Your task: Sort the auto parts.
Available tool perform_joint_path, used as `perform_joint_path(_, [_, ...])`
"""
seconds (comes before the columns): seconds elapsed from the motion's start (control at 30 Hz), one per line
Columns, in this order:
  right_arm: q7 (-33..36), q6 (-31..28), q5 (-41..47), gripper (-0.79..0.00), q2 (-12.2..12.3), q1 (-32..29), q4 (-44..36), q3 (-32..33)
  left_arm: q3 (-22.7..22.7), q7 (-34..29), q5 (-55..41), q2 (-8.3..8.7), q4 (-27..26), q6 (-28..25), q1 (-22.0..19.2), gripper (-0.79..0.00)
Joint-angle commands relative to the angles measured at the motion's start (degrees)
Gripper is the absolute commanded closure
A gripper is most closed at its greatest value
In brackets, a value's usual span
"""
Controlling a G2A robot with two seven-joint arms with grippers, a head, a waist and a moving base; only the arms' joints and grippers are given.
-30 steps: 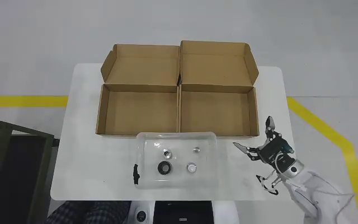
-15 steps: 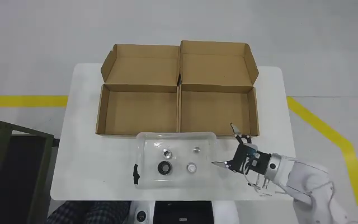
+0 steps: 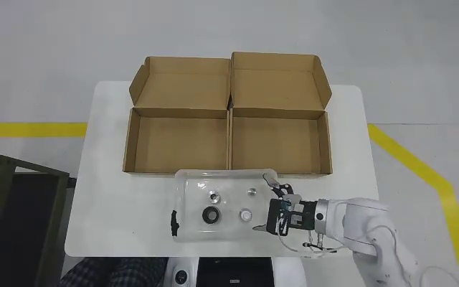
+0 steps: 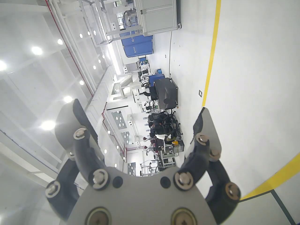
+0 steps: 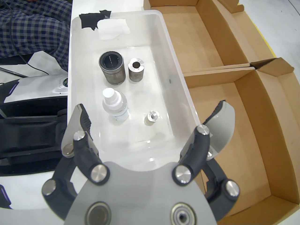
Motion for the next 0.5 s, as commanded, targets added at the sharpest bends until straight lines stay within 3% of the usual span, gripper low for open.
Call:
perform_joint_path(0.0, [1.01, 0.09, 0.05, -0.785, 0.04, 0.65, 0.44, -1.49, 0.00, 0.00, 0.00, 0.00, 0.00, 0.00, 0.00, -0.785])
perform_joint_path(0.47, [4.30, 1.64, -0.37, -0.785, 0.43, 4.57, 3.66, -7.63, 0.00, 0.00, 0.00, 0.00, 0.00, 0.00, 0.00, -0.785])
